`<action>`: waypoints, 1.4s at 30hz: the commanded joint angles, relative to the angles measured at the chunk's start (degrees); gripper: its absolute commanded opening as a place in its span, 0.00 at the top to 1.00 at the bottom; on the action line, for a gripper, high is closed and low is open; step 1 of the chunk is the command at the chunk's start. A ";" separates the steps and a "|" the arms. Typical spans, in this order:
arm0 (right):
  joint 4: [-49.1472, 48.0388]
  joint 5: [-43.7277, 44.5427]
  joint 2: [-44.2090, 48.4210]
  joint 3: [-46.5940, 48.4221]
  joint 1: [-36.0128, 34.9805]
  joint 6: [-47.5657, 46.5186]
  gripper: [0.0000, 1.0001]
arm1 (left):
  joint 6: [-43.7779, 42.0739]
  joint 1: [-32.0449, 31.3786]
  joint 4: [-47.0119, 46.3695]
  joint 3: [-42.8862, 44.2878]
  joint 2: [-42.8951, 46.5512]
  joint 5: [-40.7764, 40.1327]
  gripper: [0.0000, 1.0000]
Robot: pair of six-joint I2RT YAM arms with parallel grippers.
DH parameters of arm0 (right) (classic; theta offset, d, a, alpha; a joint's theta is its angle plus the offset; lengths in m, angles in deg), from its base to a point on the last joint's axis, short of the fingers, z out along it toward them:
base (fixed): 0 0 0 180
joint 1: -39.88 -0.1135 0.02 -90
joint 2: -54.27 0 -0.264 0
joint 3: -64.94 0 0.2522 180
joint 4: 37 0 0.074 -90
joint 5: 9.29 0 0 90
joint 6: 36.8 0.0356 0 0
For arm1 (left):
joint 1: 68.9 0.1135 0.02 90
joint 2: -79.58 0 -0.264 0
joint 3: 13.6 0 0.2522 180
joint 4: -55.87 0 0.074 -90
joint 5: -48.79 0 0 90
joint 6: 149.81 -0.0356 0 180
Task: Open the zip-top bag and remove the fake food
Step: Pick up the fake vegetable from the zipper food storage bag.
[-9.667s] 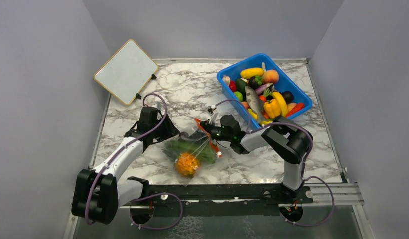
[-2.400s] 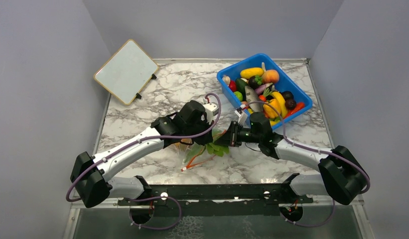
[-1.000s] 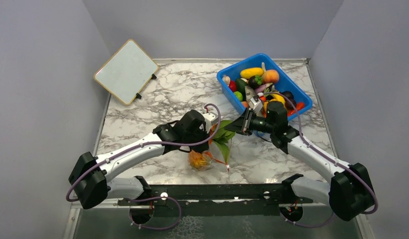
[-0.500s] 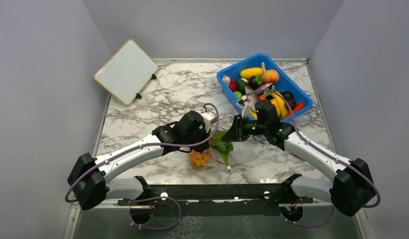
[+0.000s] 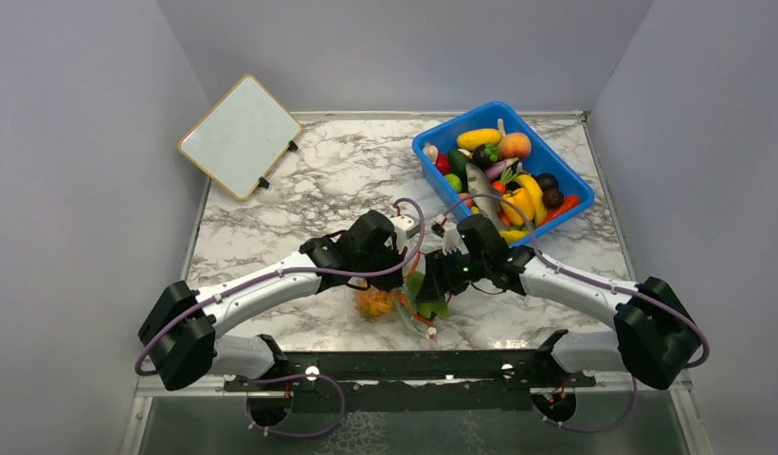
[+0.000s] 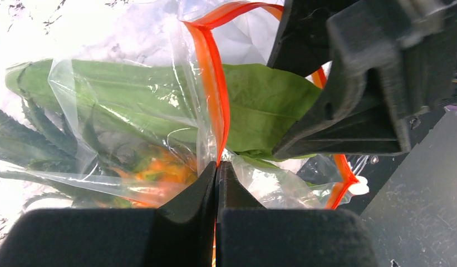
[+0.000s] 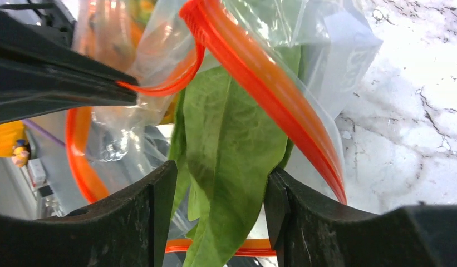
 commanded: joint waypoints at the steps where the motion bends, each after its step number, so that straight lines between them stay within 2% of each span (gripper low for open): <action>1: -2.24 4.65 -3.03 -0.86 -1.42 -1.84 0.41 | -0.51 -0.28 -1.02 0.73 -0.30 2.03 1.00; 6: -7.89 4.75 -5.76 -2.86 -3.24 1.18 0.36 | -0.53 -0.29 -0.96 0.81 -0.79 1.88 1.00; 10: -18.71 4.01 -5.79 -7.58 -3.58 10.64 0.31 | 1.12 -0.27 -1.22 0.63 -0.49 0.98 1.00; 11: -21.79 4.02 -5.78 -8.98 -3.72 12.87 0.17 | 1.39 -0.26 -1.36 0.52 -0.28 1.05 1.00; 12: -23.77 4.87 -5.86 -10.01 -3.85 15.14 0.12 | 1.76 -0.34 -1.57 0.49 -0.03 1.03 1.00; 16: -25.35 12.04 -7.30 -9.52 -7.49 16.12 0.11 | 3.87 -0.27 -2.99 -0.06 2.04 0.09 1.00; 18: -24.66 15.42 -8.94 -8.31 -9.63 15.00 0.14 | 5.03 -0.24 -3.92 -0.43 3.06 -0.73 1.00; 22: -24.47 25.25 -10.52 -7.44 -15.36 13.11 0.26 | 7.02 -0.28 -4.22 -0.82 4.41 -3.66 1.00; 24: -26.39 27.40 -10.17 -8.69 -15.75 13.62 0.40 | 8.21 -0.26 -4.12 -1.17 5.61 -5.36 1.00; 26: -30.59 27.04 -9.32 -10.64 -15.78 13.90 0.59 | 9.58 -0.29 -4.04 -1.68 7.26 -7.49 1.00; 27: -32.31 26.10 -8.99 -11.29 -15.78 13.92 0.67 | 9.91 -0.28 -4.04 -1.75 8.18 -8.32 0.95; 29: -33.77 23.75 -8.90 -11.38 -15.78 14.45 0.76 | 10.77 -0.26 -3.27 -1.66 10.18 -10.52 0.64; 31: -33.43 23.25 -9.03 -10.94 -15.78 16.31 0.83 | 11.21 -0.26 -1.67 -1.56 12.86 -13.79 0.40; 33: -32.59 23.75 -9.03 -10.76 -15.78 18.93 0.86 | 12.19 -0.13 0.72 -1.64 15.65 -18.11 0.23; 35: -31.51 24.20 -8.72 -10.45 -15.70 20.45 0.87 | 13.66 0.70 4.23 -1.95 18.32 -23.12 0.11; 37: -30.19 24.45 -8.19 -9.90 -15.53 21.54 0.84 | 16.14 3.31 7.30 -3.15 20.37 -25.40 0.07; 42: -30.70 22.54 -5.52 -9.77 -15.47 20.36 0.48 | 20.49 14.74 9.53 -9.79 23.31 -19.11 0.06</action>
